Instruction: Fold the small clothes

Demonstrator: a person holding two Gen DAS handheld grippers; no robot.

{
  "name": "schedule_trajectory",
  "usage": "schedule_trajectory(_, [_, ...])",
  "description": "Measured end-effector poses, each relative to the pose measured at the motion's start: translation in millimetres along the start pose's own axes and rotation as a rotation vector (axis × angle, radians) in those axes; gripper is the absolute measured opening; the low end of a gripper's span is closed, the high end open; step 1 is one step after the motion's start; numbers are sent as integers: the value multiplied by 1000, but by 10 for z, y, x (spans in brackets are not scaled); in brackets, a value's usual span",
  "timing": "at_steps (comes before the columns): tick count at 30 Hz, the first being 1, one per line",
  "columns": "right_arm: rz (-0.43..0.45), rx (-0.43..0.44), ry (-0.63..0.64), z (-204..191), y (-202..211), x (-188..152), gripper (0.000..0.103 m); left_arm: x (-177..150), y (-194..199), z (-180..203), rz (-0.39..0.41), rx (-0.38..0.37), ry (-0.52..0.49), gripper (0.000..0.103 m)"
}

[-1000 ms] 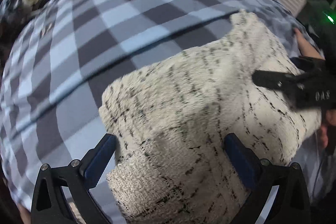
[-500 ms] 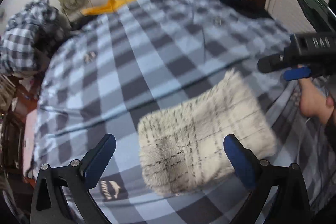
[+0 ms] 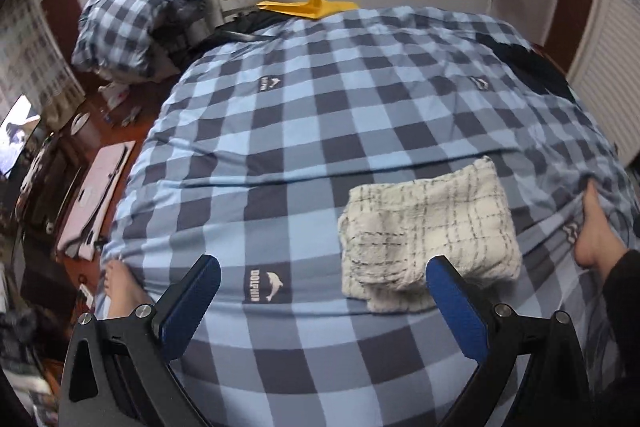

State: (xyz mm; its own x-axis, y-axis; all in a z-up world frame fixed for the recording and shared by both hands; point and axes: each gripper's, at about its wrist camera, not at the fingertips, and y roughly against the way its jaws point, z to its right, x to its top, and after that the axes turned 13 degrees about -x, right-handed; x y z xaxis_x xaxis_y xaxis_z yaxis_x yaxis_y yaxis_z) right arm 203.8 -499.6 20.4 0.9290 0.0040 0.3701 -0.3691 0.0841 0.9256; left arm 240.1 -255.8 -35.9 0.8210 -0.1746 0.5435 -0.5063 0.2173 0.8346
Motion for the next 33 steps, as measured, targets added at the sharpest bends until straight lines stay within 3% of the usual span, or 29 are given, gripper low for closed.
schedule_trajectory(3, [7,-34,52,-102,-82,-83,101,-47,-62,-33,-1,22,31,103])
schedule_trajectory(6, [5,-65,125,-212,-165,-121,101,-99,-149,-53,-33,-19,55,103])
schedule_trajectory(11, [-12,-178,205,-395,-264,-238,101,-163,-404,7,-103,-16,16,103])
schedule_trajectory(19, [-138,-147,115,-371,-461,-298,101,-187,-435,182,-93,-7,-106,103])
schedule_trajectory(23, [-140,-175,136,-433,-503,-290,101,-183,-459,213,-120,-39,-111,103])
schedule_trajectory(33, [-149,-199,190,-513,-606,-295,101,-191,-479,194,-131,-38,-103,103])
